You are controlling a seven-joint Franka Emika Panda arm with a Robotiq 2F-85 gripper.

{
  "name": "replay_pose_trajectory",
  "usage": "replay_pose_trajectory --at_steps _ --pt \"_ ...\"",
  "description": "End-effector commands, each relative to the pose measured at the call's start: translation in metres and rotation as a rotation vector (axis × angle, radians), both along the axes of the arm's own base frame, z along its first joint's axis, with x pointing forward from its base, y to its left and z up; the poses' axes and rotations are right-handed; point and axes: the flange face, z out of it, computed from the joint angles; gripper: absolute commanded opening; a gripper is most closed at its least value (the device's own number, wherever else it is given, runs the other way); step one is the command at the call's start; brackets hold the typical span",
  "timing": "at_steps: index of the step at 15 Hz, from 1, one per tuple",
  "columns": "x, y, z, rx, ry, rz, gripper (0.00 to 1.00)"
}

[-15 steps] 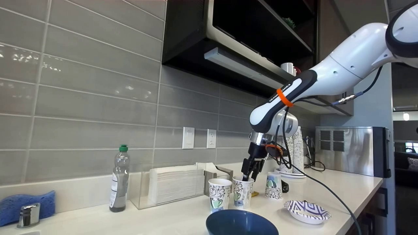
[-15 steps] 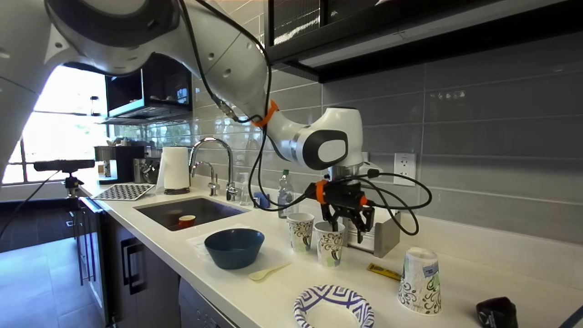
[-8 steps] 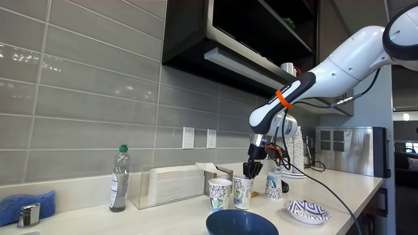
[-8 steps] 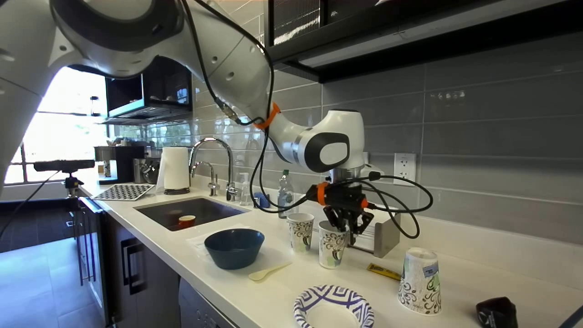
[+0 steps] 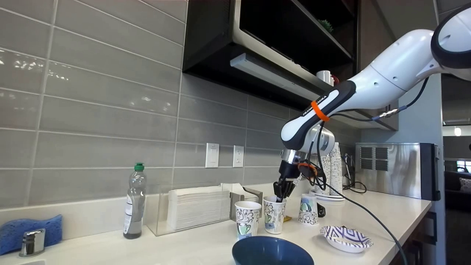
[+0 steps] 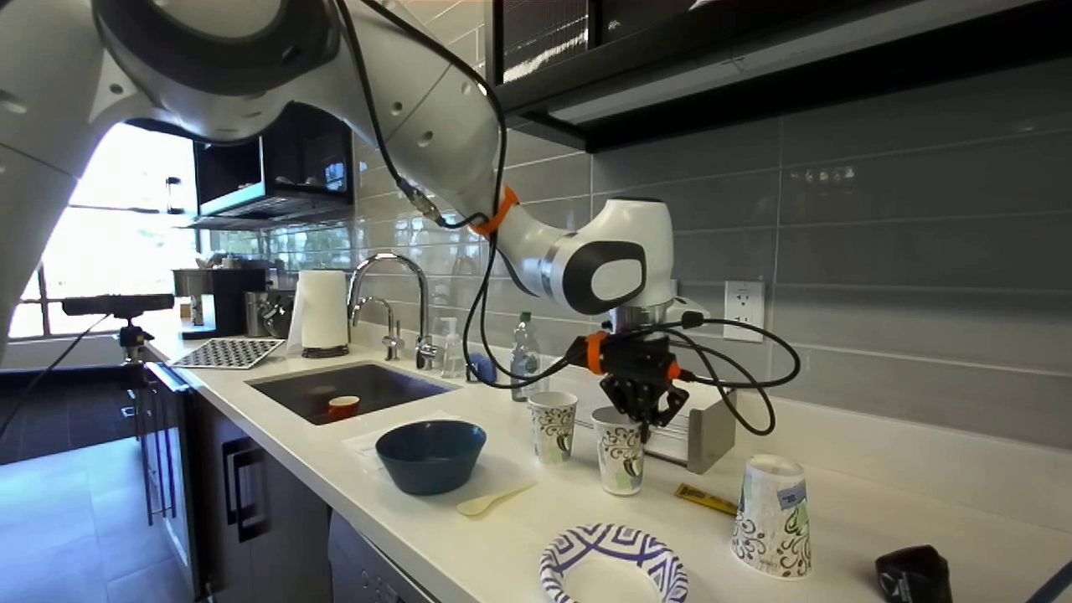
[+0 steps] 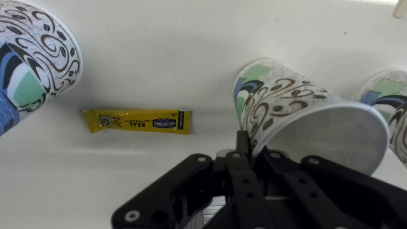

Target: Pour some contents from the middle cup into the left cup

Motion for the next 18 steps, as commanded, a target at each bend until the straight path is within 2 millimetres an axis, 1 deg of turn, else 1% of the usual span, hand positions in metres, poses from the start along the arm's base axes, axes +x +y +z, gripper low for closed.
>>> replay_pose_trajectory --at_steps 1,4,8,11,13,16,18 --pt "0.001 -0.005 0.021 0.002 -0.055 -0.014 0.01" --pt "-0.002 0.0 0.045 -0.007 -0.114 0.006 0.01" --pt "-0.002 0.031 0.082 -0.031 -0.199 0.097 0.01" --pt "-0.003 0.056 0.102 -0.051 -0.255 0.182 0.01" --pt "-0.003 0.07 0.11 -0.049 -0.294 0.244 0.01" --pt "-0.004 0.089 0.112 -0.06 -0.362 0.33 0.01" --pt "-0.005 0.102 0.113 -0.098 -0.407 0.391 0.01"
